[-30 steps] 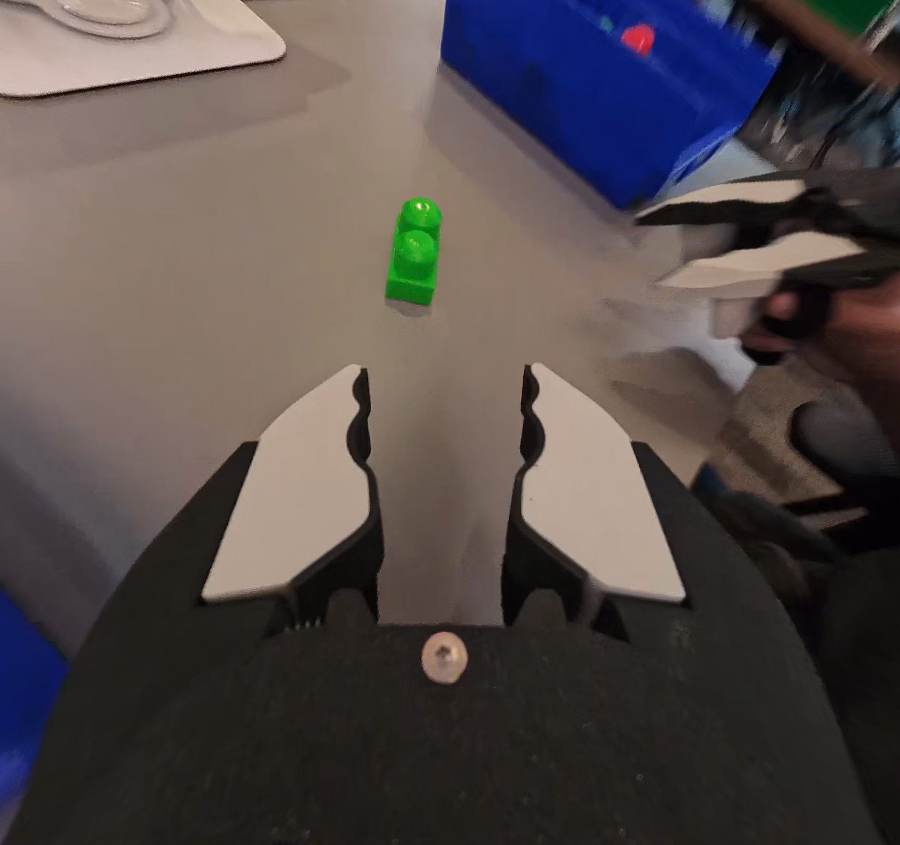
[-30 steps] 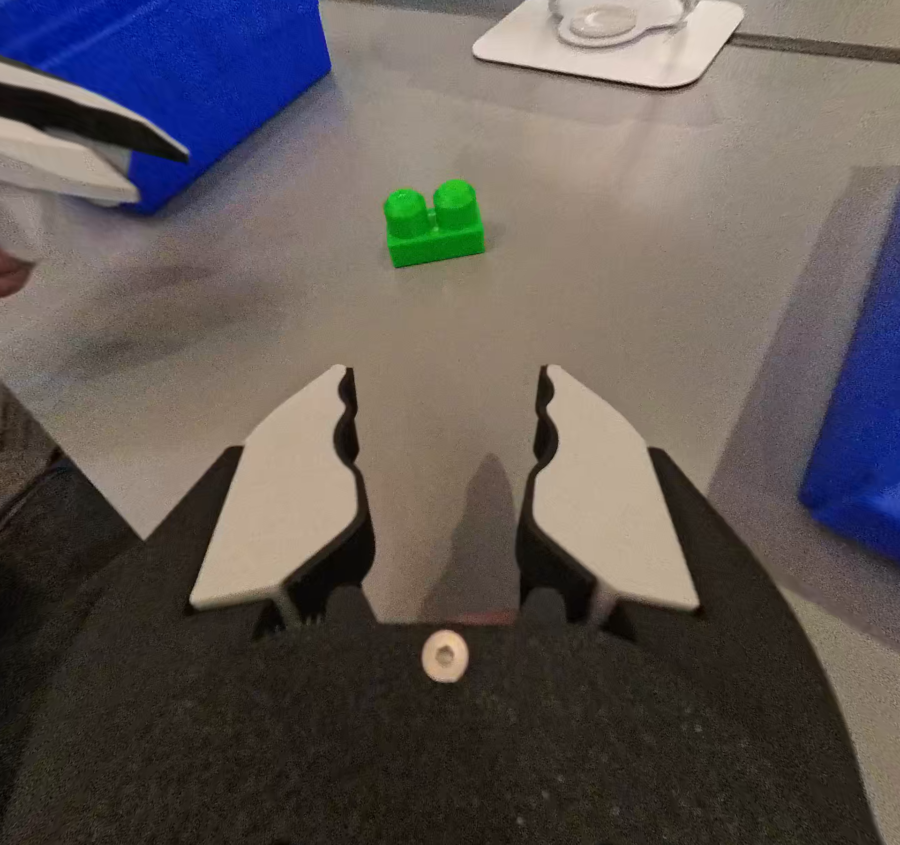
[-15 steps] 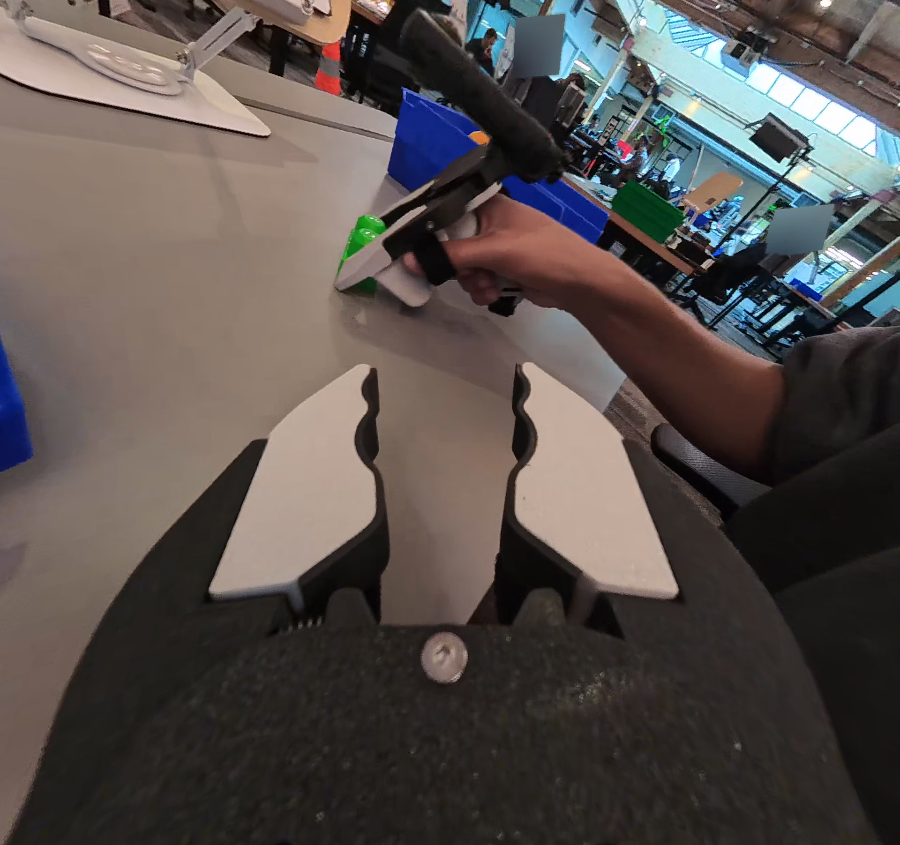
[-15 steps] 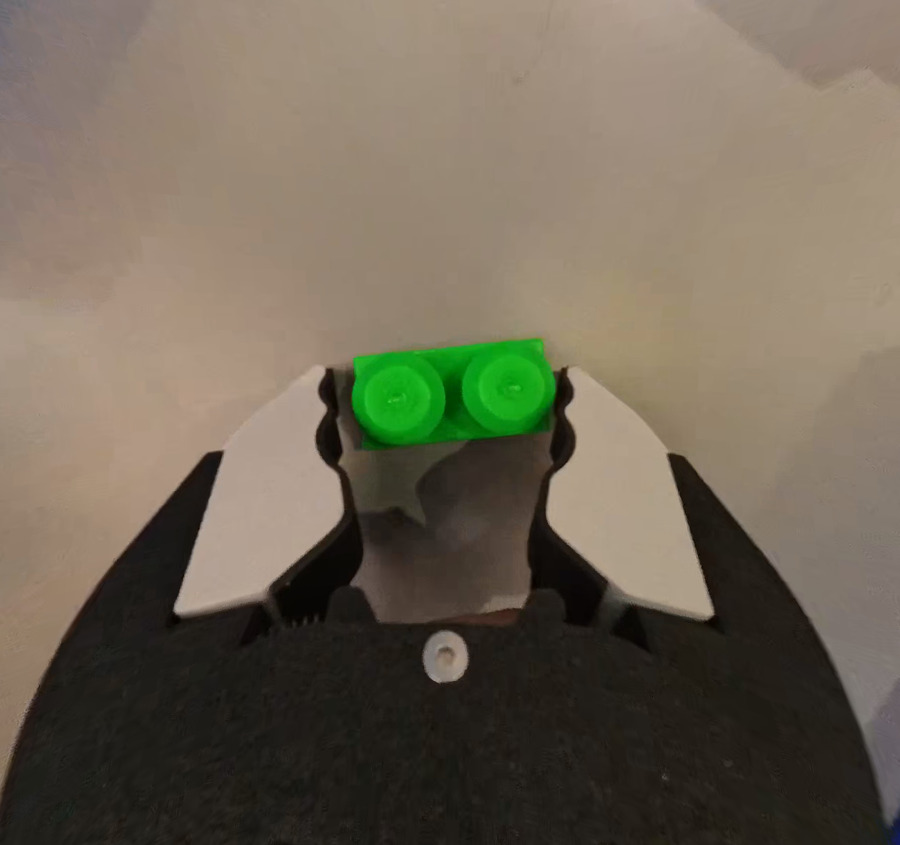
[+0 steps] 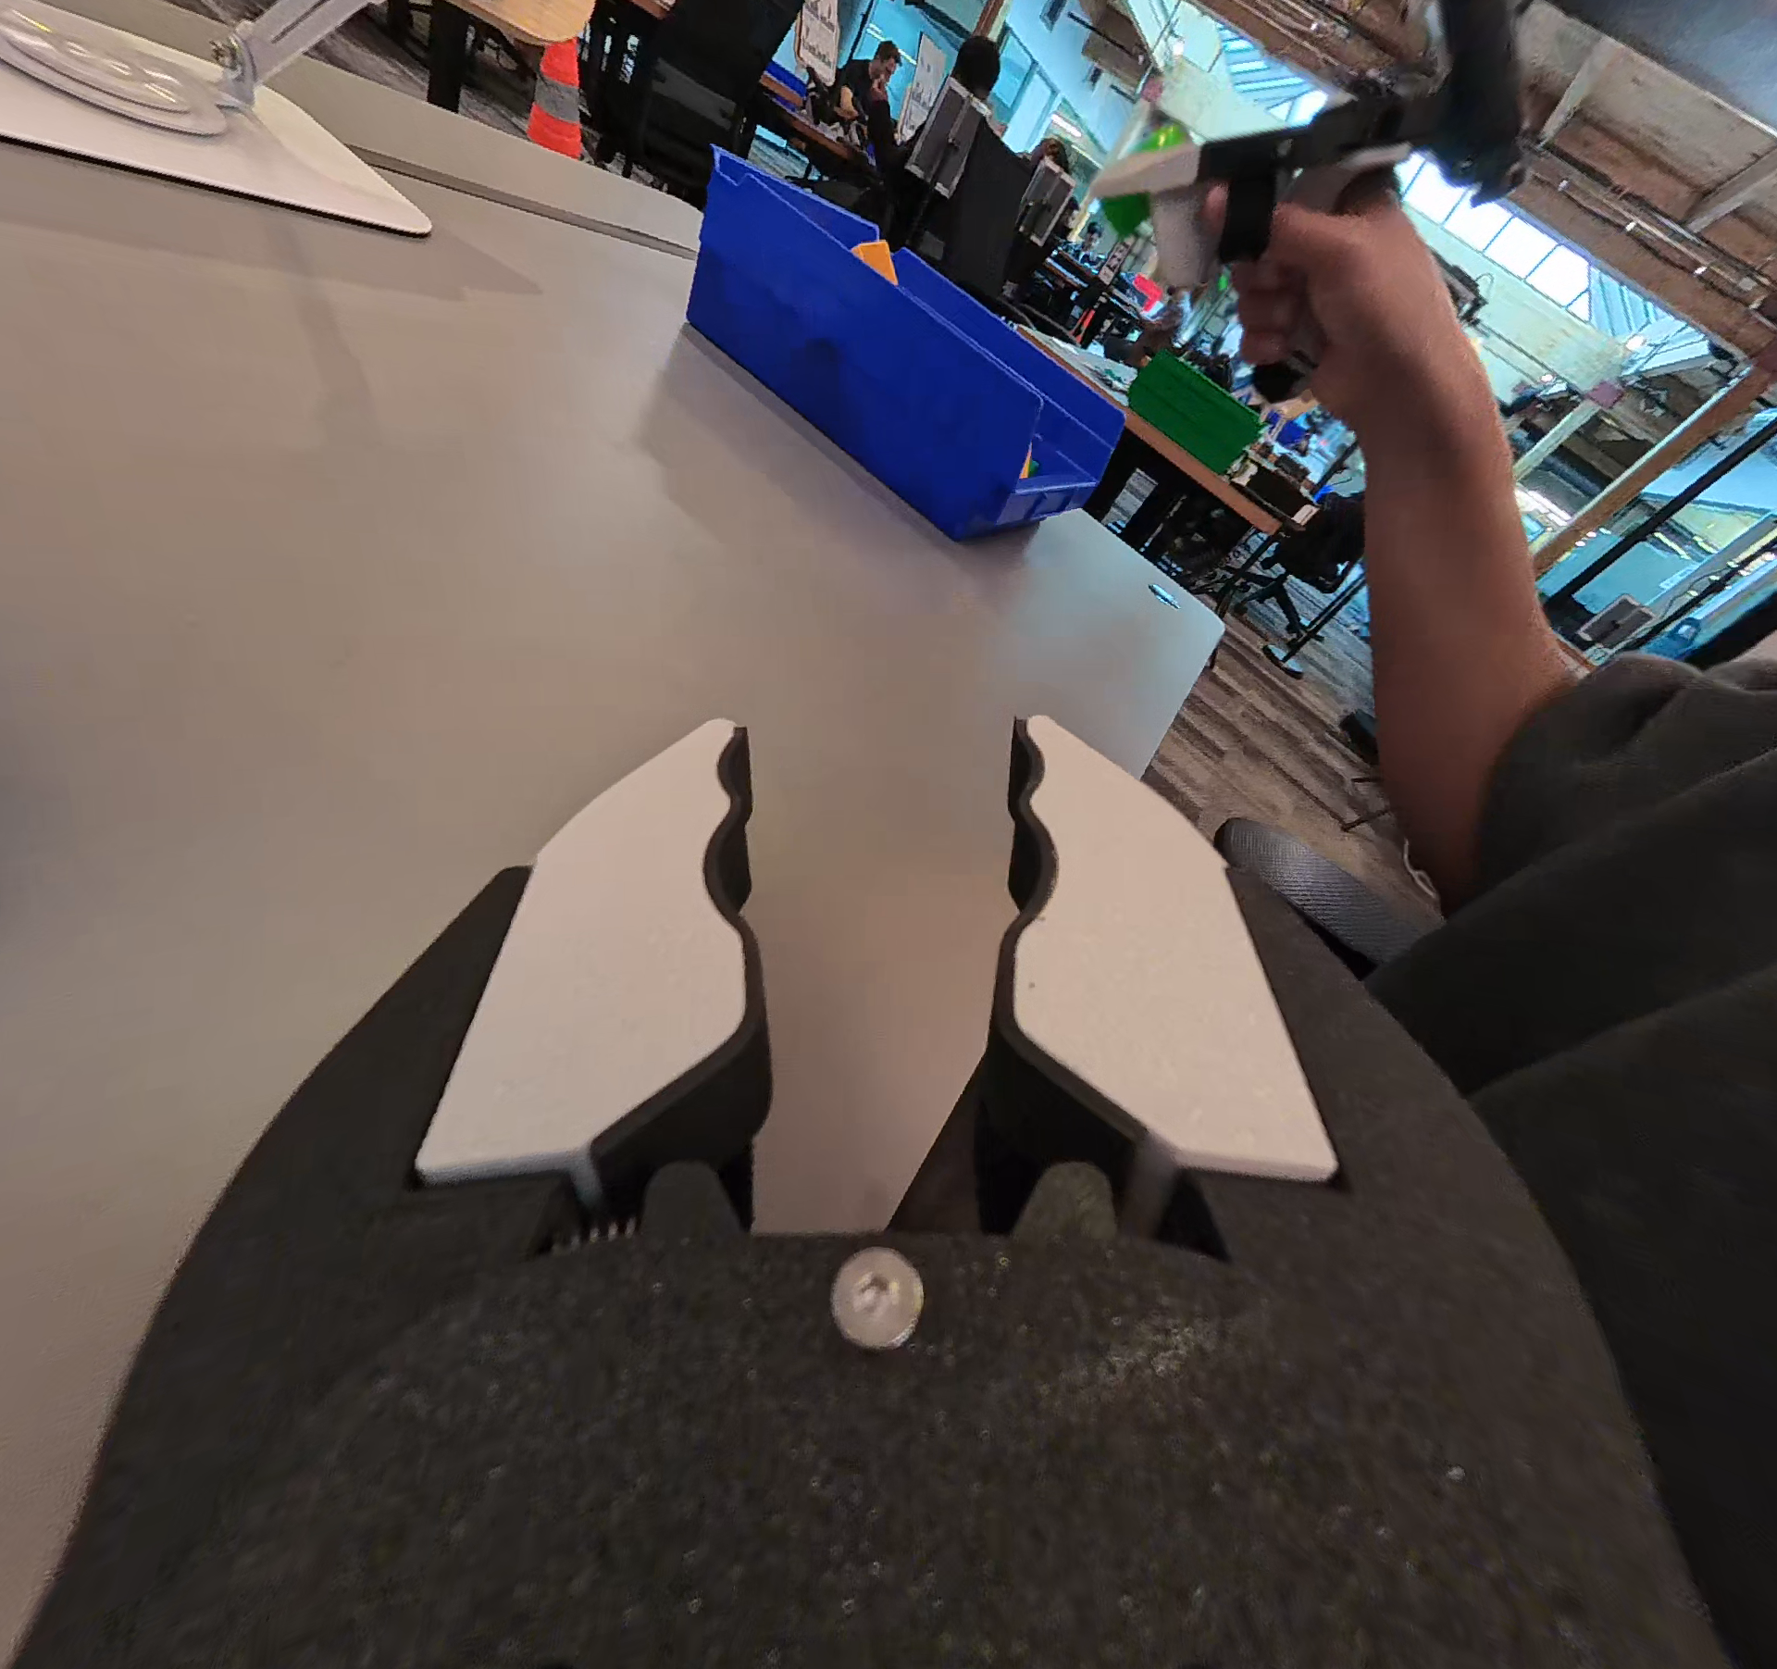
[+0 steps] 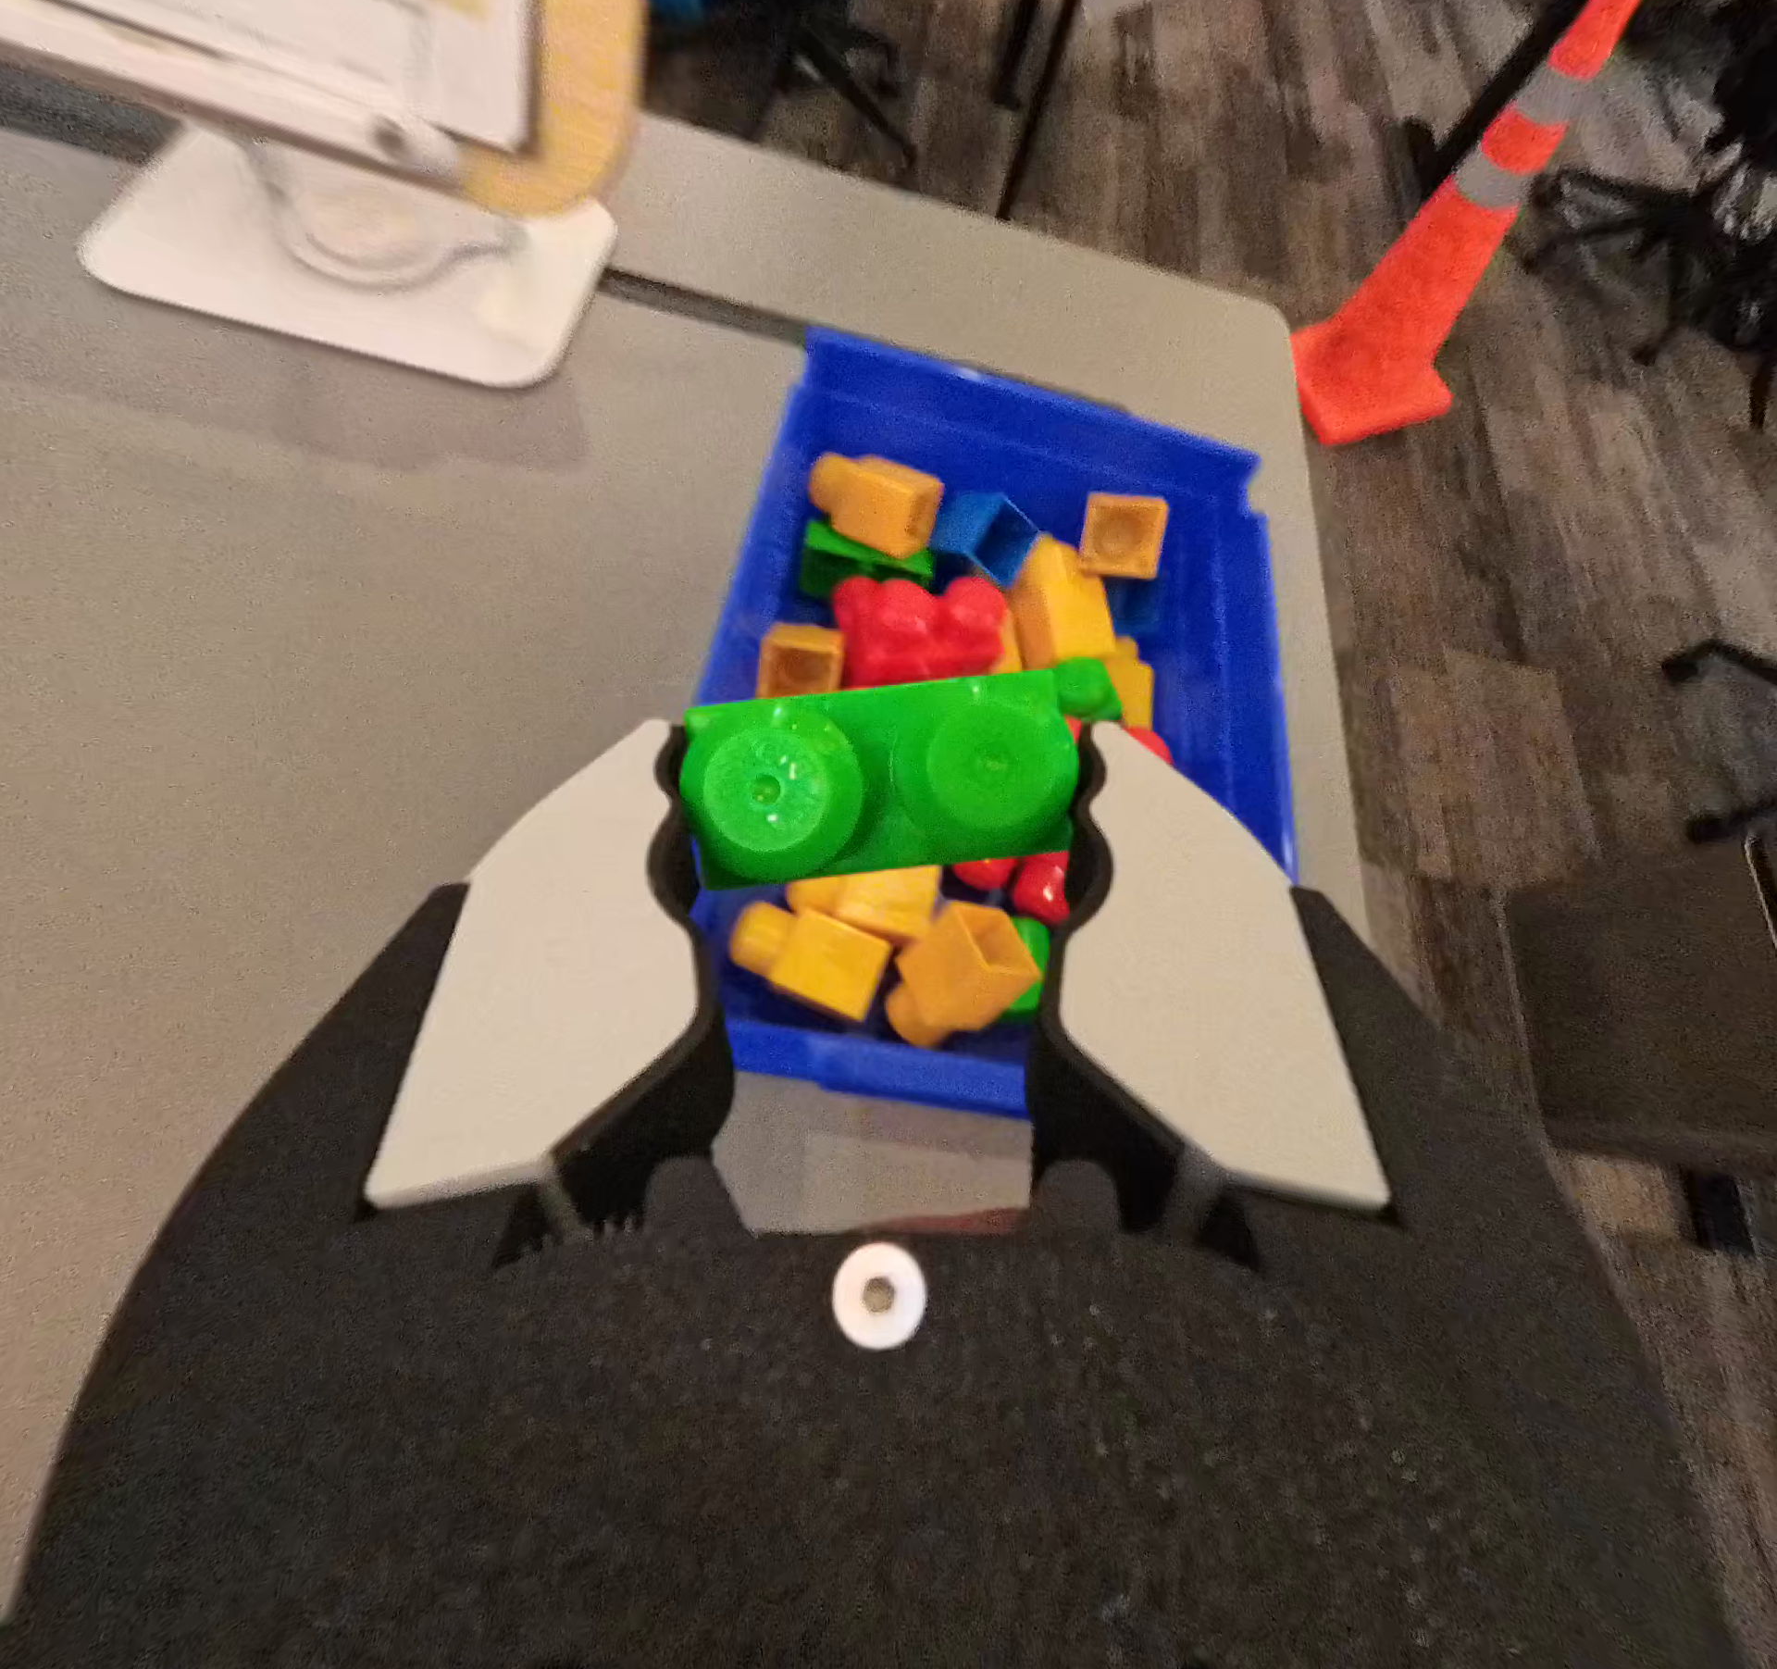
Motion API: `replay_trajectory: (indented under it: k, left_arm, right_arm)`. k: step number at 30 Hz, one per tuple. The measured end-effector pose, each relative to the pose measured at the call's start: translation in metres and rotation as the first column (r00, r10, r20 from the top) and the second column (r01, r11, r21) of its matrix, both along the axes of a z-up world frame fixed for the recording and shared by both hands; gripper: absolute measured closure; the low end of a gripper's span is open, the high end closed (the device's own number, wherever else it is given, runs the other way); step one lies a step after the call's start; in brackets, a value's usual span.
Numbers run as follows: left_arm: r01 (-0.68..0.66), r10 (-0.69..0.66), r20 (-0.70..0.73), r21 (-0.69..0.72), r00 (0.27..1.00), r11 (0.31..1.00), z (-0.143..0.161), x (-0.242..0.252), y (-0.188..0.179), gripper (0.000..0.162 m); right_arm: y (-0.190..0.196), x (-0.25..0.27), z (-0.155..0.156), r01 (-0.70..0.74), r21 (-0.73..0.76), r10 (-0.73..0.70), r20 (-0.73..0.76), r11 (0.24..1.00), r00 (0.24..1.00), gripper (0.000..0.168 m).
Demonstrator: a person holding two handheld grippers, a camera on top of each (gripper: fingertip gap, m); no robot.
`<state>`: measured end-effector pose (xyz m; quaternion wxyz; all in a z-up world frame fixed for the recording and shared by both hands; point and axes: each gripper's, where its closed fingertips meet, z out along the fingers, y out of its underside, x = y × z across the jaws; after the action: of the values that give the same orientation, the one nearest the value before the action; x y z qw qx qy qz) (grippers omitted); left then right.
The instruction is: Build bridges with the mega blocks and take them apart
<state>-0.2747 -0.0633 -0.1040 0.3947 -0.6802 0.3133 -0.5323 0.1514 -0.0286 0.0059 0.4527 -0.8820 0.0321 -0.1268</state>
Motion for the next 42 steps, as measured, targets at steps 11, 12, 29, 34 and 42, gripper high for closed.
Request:
replay_trajectory:
  k: [11,12,29,34,42]
  left_arm:
    - [0.099,-0.099,-0.018,0.024,0.995,0.995,0.001,0.031,-0.014,0.111]
    - [0.109,-0.108,-0.020,0.031,0.994,0.994,0.001,0.033,-0.015,0.111]
    - [-0.076,0.083,-0.023,0.217,0.996,0.973,0.015,0.020,-0.005,0.100]
    - [-0.323,0.353,-0.049,0.302,0.934,0.897,0.018,-0.014,0.023,0.099]
    - [-0.493,0.593,-0.066,0.486,0.803,0.721,0.023,-0.042,0.033,0.102]
  right_arm:
    - [-0.008,0.042,-0.146,-0.150,-0.570,0.130,-0.076,0.808,0.989,0.092]
    - [-0.006,0.044,-0.153,-0.144,-0.600,0.150,-0.041,0.787,0.988,0.092]
    - [-0.041,-0.196,-0.097,-0.391,0.467,0.503,-0.142,0.793,0.852,0.099]
    - [-0.048,-0.217,-0.108,-0.376,0.388,0.440,-0.089,0.841,0.894,0.103]
    - [-0.053,-0.211,-0.106,-0.345,0.423,0.418,-0.090,0.838,0.904,0.106]
